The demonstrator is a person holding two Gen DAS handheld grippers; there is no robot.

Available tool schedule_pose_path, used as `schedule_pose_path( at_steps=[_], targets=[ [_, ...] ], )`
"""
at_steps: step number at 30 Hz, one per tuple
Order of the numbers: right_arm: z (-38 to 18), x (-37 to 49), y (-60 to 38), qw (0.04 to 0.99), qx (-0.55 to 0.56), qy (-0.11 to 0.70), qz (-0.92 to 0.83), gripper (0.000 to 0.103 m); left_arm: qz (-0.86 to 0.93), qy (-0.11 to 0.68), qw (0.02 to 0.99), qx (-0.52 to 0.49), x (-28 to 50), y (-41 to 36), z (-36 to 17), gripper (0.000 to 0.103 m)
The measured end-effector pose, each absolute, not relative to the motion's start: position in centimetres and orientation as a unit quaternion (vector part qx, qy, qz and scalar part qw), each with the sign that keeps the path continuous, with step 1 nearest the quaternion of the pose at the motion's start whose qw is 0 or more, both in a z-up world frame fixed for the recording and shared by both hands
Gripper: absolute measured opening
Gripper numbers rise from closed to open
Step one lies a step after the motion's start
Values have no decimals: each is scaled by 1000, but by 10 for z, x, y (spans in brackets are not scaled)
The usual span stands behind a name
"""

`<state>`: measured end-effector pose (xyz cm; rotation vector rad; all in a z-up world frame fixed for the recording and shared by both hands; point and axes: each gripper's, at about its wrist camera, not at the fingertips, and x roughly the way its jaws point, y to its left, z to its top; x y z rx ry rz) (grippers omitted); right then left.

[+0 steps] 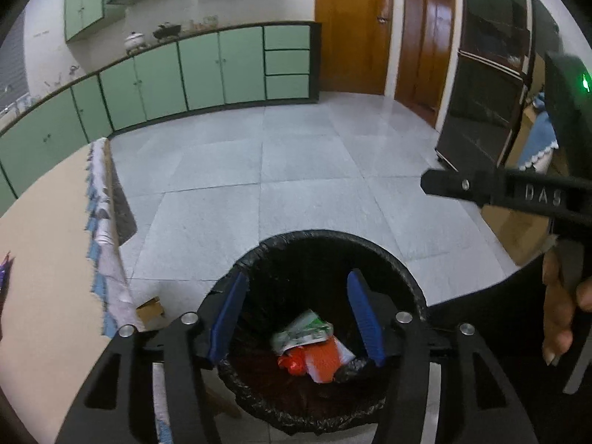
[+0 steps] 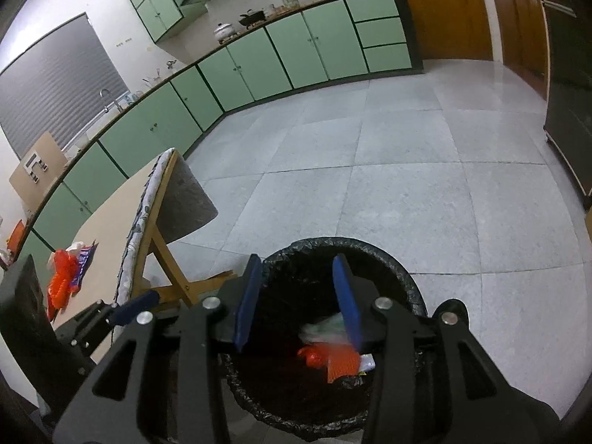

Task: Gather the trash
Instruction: 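Move both tools back over the table toward the remaining trash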

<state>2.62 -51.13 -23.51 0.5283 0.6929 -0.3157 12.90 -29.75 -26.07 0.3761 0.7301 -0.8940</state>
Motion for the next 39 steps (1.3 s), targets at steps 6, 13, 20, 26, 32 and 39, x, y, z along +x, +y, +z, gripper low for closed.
schedule_pose_path(
  at_steps=[6, 13, 20, 26, 32, 39],
  targets=[
    [-230, 25, -500, 899, 236, 339, -146, 40, -400, 339, 837, 157, 131, -285, -250, 59],
    [-207, 25, -459, 912, 184, 343, -133, 40, -387, 311, 859, 126, 122, -255, -210, 61],
    [-182, 28, -410, 919, 136, 350, -121, 51, -340, 286, 891, 91, 117, -196, -176, 67],
    [-162, 52, -349, 932, 105, 340, -69, 60, -259, 273, 924, 63, 123, -116, -167, 77],
    [-156, 91, -282, 938, 79, 337, -2, 60, -146, 259, 954, 44, 141, -10, -180, 80],
    [-155, 136, -202, 938, 58, 335, 71, 60, -26, 261, 965, 11, 181, 102, -199, 80]
  ],
)
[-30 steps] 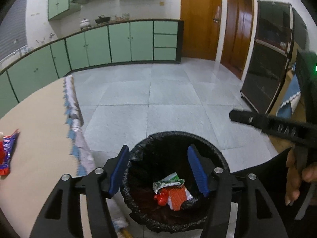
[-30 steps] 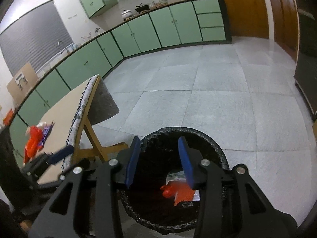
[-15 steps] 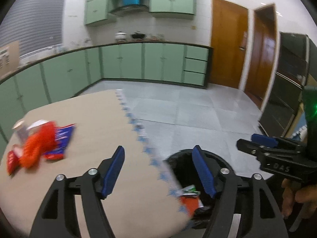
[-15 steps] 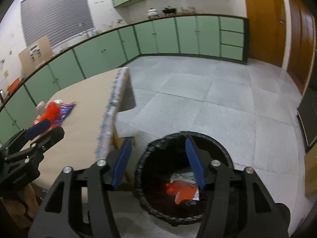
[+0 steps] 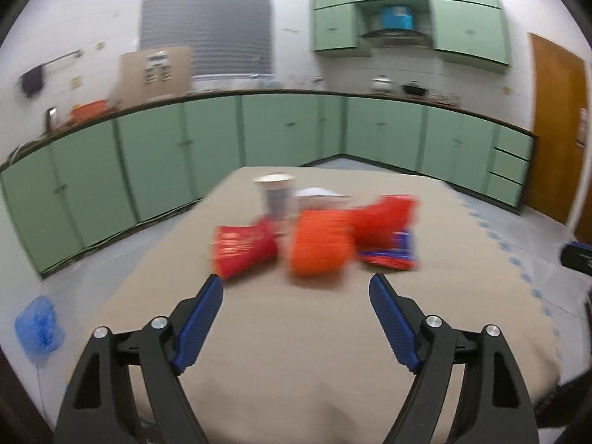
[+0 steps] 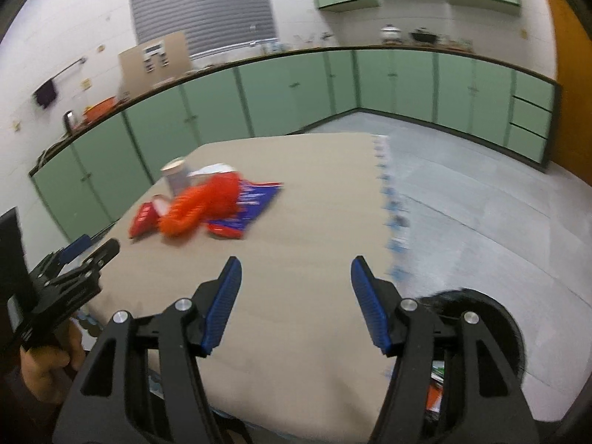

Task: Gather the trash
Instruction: 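Move both tools back over the table toward the remaining trash, then close the left gripper on the red paper sleeve while the right gripper grasps a red bag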

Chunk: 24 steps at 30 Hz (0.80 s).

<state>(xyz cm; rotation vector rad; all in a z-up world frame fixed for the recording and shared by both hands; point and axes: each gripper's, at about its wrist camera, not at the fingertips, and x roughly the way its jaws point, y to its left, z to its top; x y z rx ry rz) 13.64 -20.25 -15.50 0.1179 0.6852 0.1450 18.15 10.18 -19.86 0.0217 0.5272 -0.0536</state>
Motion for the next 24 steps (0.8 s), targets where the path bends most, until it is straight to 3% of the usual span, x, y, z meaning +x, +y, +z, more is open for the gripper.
schedule_pose_path(
  at_steps=[24],
  targets=[
    [-187, 219, -120, 921, 49, 364, 128, 60, -21, 343, 939, -30, 290, 137, -243, 80]
  ],
)
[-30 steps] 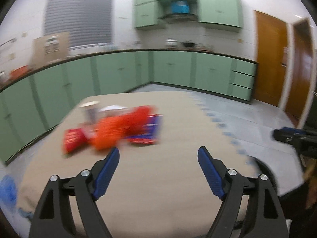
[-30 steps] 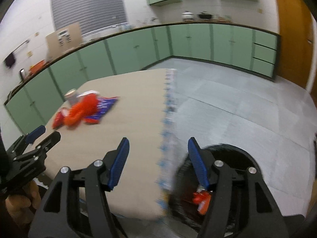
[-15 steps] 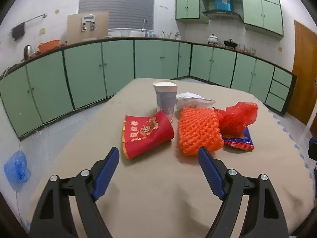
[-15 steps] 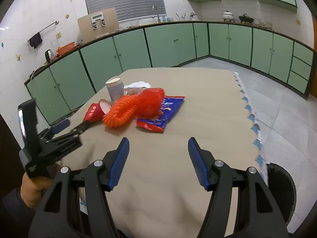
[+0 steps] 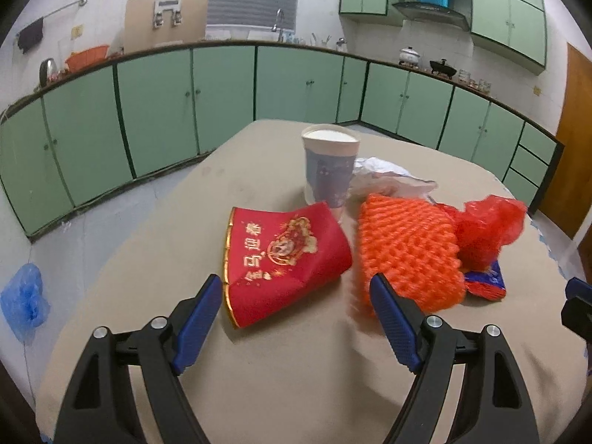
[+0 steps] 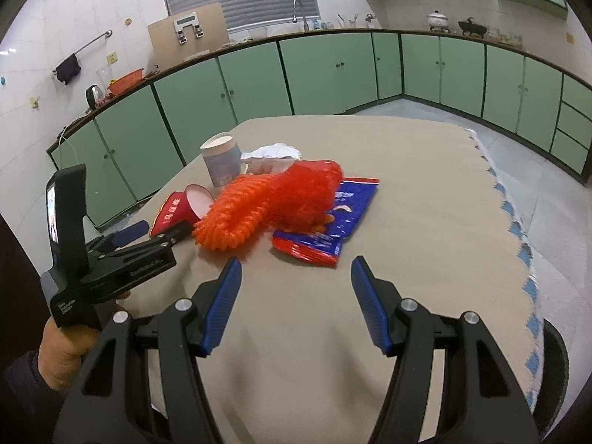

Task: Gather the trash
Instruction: 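Close the left gripper on the red paper sleeve while the right gripper grasps a red bag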

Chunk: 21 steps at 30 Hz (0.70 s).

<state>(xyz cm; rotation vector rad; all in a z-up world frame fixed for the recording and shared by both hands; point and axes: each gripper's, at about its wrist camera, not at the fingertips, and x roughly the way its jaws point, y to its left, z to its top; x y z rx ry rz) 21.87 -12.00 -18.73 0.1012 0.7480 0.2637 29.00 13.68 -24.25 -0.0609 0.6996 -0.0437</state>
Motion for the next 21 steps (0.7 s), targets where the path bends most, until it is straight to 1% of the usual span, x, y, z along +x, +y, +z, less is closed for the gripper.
schedule_pose_path(
  at_steps=[15, 17, 20, 21],
  targets=[
    [-192, 240, -108, 916, 57, 372, 141, 60, -14, 368, 929, -32, 315, 141, -242, 80],
    [-192, 240, -107, 916, 56, 371, 141, 60, -15, 366, 930, -31, 312, 141, -243, 79],
    [-194, 242, -105, 914, 57, 374, 143, 60, -14, 350, 936, -34, 305, 144, -240, 74],
    [-194, 243, -104, 914, 57, 375, 144, 60, -17, 347, 937, -36, 303, 144, -239, 37]
  ],
)
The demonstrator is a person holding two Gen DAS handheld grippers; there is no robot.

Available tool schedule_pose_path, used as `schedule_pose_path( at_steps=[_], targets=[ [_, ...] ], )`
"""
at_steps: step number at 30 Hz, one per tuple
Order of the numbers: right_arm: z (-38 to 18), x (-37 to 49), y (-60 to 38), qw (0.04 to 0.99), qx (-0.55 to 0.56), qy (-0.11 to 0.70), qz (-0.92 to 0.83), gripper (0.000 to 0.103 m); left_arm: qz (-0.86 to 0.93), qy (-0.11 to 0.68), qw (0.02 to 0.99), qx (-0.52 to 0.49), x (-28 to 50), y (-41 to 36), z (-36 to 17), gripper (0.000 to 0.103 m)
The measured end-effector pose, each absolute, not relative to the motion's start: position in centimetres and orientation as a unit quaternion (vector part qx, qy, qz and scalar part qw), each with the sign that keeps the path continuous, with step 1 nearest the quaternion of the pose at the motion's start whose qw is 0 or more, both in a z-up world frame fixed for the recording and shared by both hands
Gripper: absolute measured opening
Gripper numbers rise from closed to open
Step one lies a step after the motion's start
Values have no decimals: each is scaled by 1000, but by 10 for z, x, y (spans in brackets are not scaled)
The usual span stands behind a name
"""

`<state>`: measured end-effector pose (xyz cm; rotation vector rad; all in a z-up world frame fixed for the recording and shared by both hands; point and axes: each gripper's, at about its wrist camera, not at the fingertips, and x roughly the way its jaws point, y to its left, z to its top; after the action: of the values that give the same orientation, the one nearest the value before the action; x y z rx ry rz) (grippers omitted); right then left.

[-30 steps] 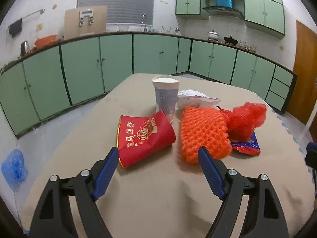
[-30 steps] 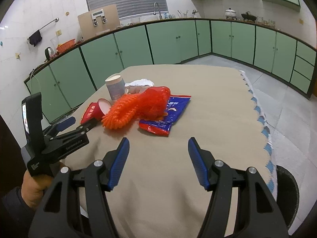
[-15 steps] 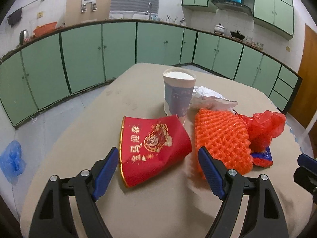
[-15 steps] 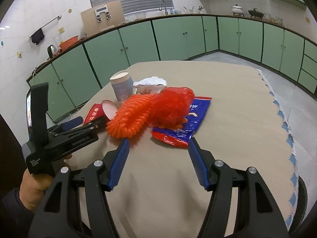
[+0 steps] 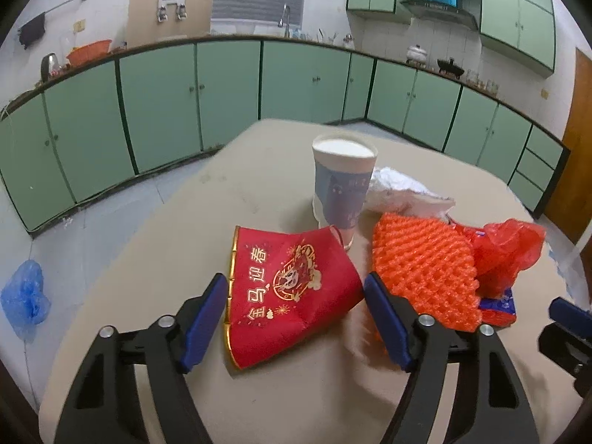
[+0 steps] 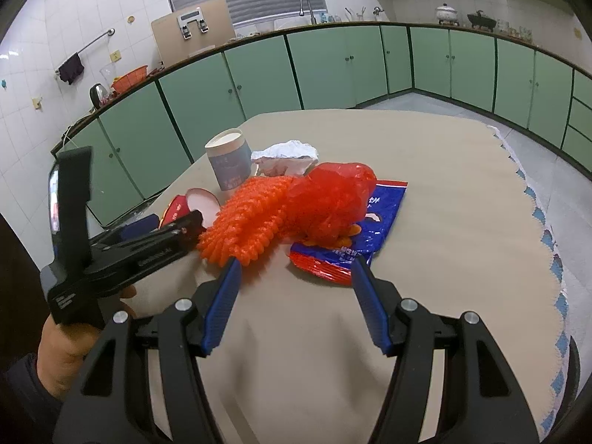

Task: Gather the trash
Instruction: 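Close the left gripper on the red paper sleeve while the right gripper grasps a red bag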

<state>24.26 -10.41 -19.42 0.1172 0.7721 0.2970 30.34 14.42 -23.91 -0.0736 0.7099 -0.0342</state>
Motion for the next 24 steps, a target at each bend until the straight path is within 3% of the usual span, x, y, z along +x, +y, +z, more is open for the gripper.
schedule_pose_path(
  at_steps=[8, 9, 10, 14, 17, 18, 20, 21, 22, 24],
  targets=[
    [-195, 245, -89, 912, 54, 376, 158, 59, -35, 339, 939, -50, 293, 151, -239, 31],
    [-195, 245, -88, 911, 54, 376, 159, 59, -40, 336, 940, -52, 292, 152, -238, 26],
    [-194, 246, -88, 911, 54, 376, 160, 58, -44, 334, 940, -53, 292, 152, -236, 10],
    [-193, 244, -87, 912, 54, 375, 161, 58, -55, 331, 940, -60, 287, 154, -232, 0],
    [-193, 244, -87, 911, 54, 375, 161, 58, -63, 328, 941, -60, 284, 153, -229, 0],
    [-193, 244, -87, 911, 54, 375, 162, 58, -63, 328, 941, -60, 283, 152, -227, 1],
    [-192, 243, -86, 911, 52, 374, 163, 58, -60, 321, 943, -61, 279, 153, -224, 15],
    [-192, 243, -85, 911, 52, 374, 163, 57, -55, 316, 945, -60, 276, 154, -222, 37],
    [-192, 243, -85, 911, 52, 374, 163, 57, -47, 308, 948, -59, 273, 155, -221, 48],
    [-192, 244, -85, 911, 55, 375, 164, 58, -45, 309, 948, -57, 273, 156, -222, 51]
  ],
)
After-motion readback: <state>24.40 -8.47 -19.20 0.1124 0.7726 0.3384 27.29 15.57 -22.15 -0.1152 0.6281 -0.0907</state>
